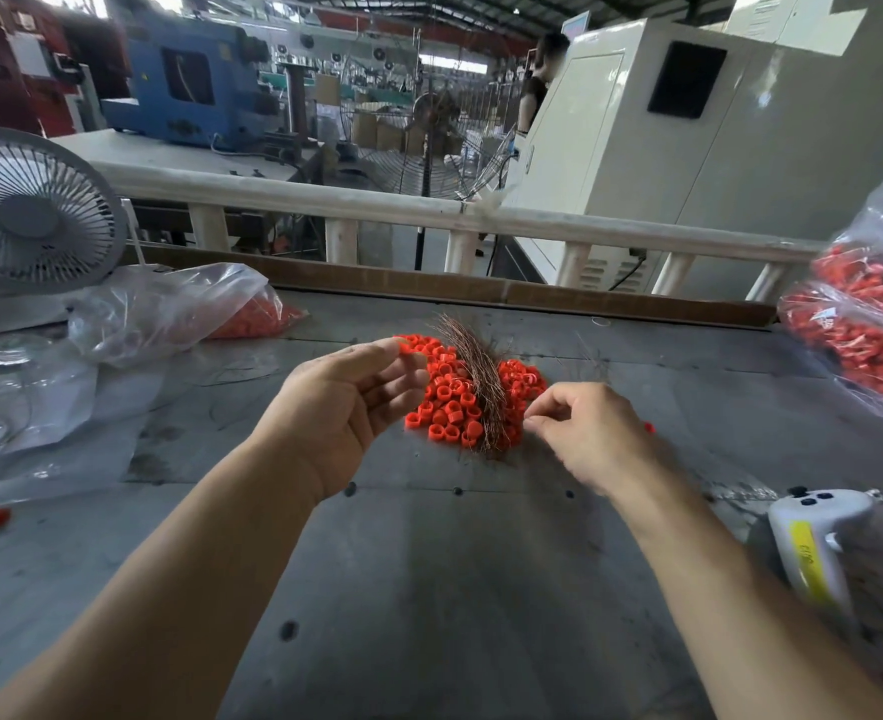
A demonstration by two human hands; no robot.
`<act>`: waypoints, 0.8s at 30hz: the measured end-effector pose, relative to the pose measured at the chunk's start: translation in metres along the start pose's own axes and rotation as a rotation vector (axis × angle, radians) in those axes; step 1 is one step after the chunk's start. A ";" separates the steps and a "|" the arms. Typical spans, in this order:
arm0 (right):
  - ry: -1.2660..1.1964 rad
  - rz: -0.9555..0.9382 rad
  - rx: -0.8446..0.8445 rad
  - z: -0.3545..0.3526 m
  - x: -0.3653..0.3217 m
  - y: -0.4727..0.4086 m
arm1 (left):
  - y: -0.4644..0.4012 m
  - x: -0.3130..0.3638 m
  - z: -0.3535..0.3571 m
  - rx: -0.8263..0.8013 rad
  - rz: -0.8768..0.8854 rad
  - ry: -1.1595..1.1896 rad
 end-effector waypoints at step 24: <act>0.045 0.032 0.005 0.012 -0.007 0.000 | 0.002 -0.008 0.012 -0.072 0.000 -0.140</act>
Point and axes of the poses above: each hand's wrist, its own y-axis away from the middle knuckle, its own z-axis out of the palm, x = y × z, the point moved 7 cm from there along -y, towards the middle knuckle, and after that the axes turned 9 degrees about -x, right-handed, at the moved point
